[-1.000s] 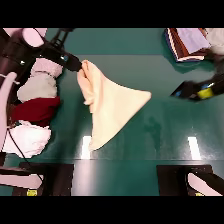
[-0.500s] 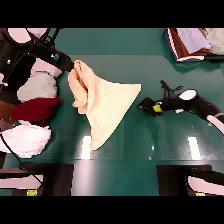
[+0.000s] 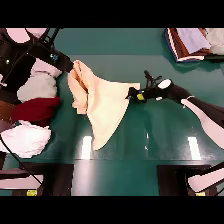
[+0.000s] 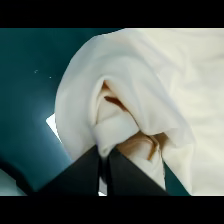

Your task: Fold the shirts.

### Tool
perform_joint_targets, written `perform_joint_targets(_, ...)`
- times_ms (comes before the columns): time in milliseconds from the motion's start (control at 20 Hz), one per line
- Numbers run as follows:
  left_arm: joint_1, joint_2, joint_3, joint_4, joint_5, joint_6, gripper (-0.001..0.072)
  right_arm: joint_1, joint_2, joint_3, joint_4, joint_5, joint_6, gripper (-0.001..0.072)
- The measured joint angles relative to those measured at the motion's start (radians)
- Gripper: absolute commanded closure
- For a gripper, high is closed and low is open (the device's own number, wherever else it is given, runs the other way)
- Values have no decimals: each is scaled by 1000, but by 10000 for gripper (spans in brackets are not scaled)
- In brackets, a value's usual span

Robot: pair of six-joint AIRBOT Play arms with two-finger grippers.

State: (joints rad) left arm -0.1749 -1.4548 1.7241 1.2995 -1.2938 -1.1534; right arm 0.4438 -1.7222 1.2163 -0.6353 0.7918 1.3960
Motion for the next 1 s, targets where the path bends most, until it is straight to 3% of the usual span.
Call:
perform_joint_targets(150,0,64,27,17,16,21,684,-57,75,114,-102,63,1,700)
perform_joint_targets(400,0,252,121,36,30,175,684,-227,318,369,-328,258,41,700)
perform_joint_targets(650,0,442,156,36,0,296,683,-370,521,605,-383,408,50,701)
perform_joint_targets(1000,0,579,154,-90,-113,354,684,-523,671,780,-410,647,63,700)
